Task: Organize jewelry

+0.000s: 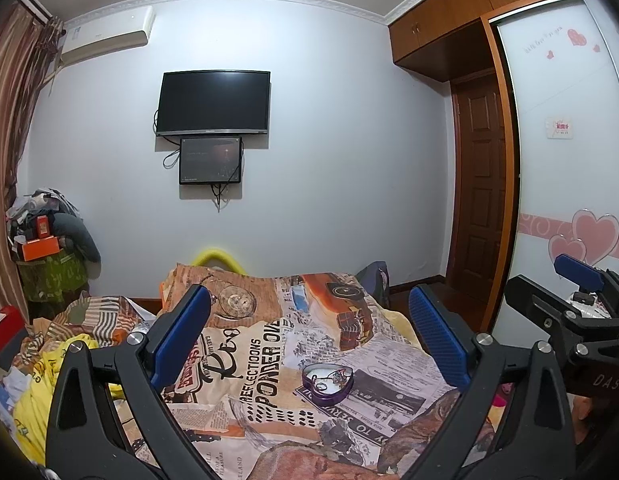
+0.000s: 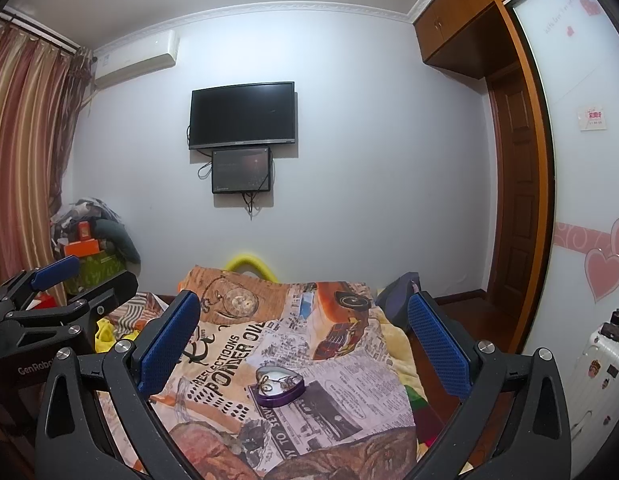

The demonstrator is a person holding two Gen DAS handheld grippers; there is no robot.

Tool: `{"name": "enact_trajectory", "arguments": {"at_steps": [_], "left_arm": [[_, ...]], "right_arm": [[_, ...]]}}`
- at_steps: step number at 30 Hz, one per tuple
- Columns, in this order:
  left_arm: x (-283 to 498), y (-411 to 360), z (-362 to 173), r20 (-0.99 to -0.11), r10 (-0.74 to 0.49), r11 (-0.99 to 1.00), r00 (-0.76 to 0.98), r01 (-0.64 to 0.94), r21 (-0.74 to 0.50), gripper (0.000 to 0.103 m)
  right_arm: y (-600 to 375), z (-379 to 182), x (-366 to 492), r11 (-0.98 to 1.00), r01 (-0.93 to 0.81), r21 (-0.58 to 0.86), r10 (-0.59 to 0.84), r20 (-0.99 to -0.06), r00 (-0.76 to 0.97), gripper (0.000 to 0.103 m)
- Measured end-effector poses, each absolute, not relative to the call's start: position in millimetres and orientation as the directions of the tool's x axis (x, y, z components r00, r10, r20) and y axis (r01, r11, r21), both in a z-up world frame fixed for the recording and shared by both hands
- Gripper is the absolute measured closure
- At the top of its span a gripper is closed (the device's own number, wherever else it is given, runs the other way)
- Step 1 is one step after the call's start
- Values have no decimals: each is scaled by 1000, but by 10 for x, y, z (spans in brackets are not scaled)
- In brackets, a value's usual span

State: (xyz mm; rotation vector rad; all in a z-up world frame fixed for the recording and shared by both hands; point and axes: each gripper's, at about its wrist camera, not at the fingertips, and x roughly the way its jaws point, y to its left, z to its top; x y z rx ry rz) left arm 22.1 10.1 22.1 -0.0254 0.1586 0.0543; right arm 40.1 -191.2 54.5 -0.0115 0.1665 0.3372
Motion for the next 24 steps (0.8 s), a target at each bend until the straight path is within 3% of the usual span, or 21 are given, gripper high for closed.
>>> {"name": "enact_trajectory", "arguments": {"at_steps": [24], "left_arm": [[232,119,210,-173,20,999,985,-27,-41,1]], "right_arm": [[-1888,555,422,945,-326,14,324,-173,930,0]]}}
